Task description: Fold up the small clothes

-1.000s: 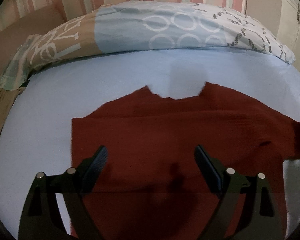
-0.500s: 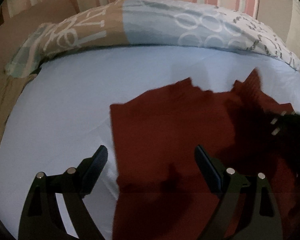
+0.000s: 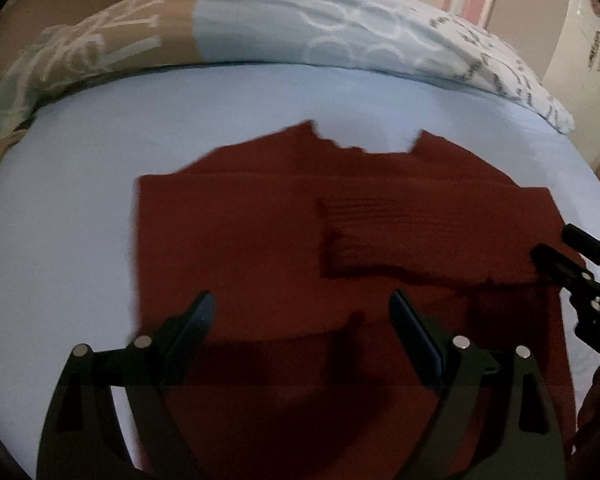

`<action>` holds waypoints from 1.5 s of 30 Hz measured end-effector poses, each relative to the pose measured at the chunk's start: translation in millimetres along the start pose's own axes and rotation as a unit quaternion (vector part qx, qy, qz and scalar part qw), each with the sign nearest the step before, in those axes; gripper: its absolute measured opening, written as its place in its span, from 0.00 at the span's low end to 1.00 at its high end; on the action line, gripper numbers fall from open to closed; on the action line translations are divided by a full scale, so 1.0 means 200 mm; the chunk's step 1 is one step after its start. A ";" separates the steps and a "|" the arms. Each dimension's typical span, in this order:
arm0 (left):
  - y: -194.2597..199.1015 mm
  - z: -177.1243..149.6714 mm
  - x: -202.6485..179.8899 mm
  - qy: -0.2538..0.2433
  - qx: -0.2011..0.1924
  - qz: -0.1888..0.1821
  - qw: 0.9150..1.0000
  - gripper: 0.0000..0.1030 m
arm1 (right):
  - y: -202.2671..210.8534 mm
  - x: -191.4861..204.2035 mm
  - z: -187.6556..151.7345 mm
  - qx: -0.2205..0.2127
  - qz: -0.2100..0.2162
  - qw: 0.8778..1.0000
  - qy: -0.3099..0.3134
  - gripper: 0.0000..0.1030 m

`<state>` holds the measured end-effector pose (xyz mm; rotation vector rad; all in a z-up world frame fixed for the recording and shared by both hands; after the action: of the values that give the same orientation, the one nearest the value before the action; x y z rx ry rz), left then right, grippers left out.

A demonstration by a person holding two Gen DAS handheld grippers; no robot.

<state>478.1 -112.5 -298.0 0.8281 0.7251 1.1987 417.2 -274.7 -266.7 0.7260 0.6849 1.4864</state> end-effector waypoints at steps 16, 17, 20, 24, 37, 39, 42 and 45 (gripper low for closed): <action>-0.25 0.11 -0.22 0.007 0.017 -0.031 0.999 0.33 | -0.02 -0.20 -0.09 0.005 -0.035 0.999 -0.015 0.69; -0.25 0.11 -0.24 -0.001 0.017 -0.035 0.999 0.29 | -0.03 -0.20 -0.10 0.006 -0.036 0.999 -0.015 0.70; -0.22 0.12 -0.28 -0.039 0.003 -0.016 0.999 0.15 | -0.04 -0.22 -0.11 0.006 -0.041 0.999 -0.020 0.72; -0.13 0.16 -0.25 -0.081 -0.042 0.030 0.995 0.14 | -0.03 -0.24 -0.09 -0.001 -0.045 0.999 -0.030 0.73; -0.02 0.07 0.34 -0.021 -0.042 0.090 0.995 0.14 | -0.13 -0.10 -0.02 0.000 -0.046 0.998 -0.039 0.73; -0.05 0.03 0.35 -0.021 -0.033 0.086 0.996 0.15 | -0.17 -0.08 -0.02 0.003 -0.046 0.998 -0.037 0.73; -0.08 -0.04 0.38 -0.015 -0.011 0.072 0.997 0.26 | -0.22 -0.09 -0.05 0.015 -0.050 0.998 -0.033 0.73; -0.05 -0.05 0.42 -0.008 -0.021 0.064 0.998 0.47 | -0.23 -0.10 -0.06 0.018 -0.051 0.998 -0.029 0.73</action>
<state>493.6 -30.6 -315.6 0.8583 0.6396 1.3154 436.5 -292.6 -311.4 0.7484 0.6972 1.3577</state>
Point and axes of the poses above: each gripper's, at about its wrist camera, not at the fingertips, and y roughly against the way its jaws point, x to its left, z to its top, the point moved 10 cm from there along -y, roughly the way its jaws point, and after that the axes turned 2 degrees about z, right-handed, at the moved point
